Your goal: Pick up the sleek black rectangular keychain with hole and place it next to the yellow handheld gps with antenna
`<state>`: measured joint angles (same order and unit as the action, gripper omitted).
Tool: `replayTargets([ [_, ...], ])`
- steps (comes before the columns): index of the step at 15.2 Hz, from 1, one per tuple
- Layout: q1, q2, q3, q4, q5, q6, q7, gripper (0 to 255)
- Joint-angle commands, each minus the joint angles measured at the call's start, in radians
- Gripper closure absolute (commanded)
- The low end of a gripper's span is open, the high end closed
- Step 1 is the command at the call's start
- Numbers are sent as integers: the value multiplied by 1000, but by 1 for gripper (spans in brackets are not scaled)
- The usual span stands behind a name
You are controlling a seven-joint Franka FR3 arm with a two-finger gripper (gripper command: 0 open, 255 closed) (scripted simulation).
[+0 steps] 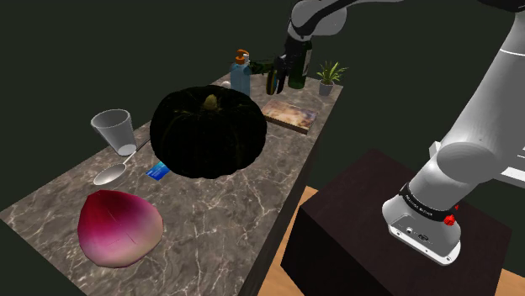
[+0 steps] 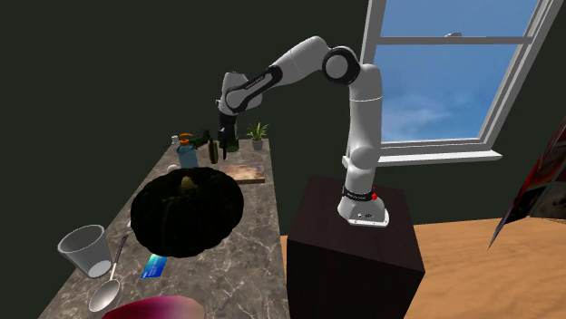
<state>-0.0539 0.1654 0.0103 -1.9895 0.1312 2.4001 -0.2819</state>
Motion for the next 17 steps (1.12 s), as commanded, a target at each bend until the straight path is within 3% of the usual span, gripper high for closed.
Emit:
replayTargets([
  [1, 0, 11, 1, -13, 3, 25, -3, 255],
  [6, 0, 47, 3, -41, 11, 87, -13, 255],
  [14, 0, 47, 3, -41, 11, 87, -13, 255],
  [15, 0, 47, 3, -41, 11, 87, -13, 0],
  [17, 0, 47, 3, -41, 11, 87, -13, 0],
])
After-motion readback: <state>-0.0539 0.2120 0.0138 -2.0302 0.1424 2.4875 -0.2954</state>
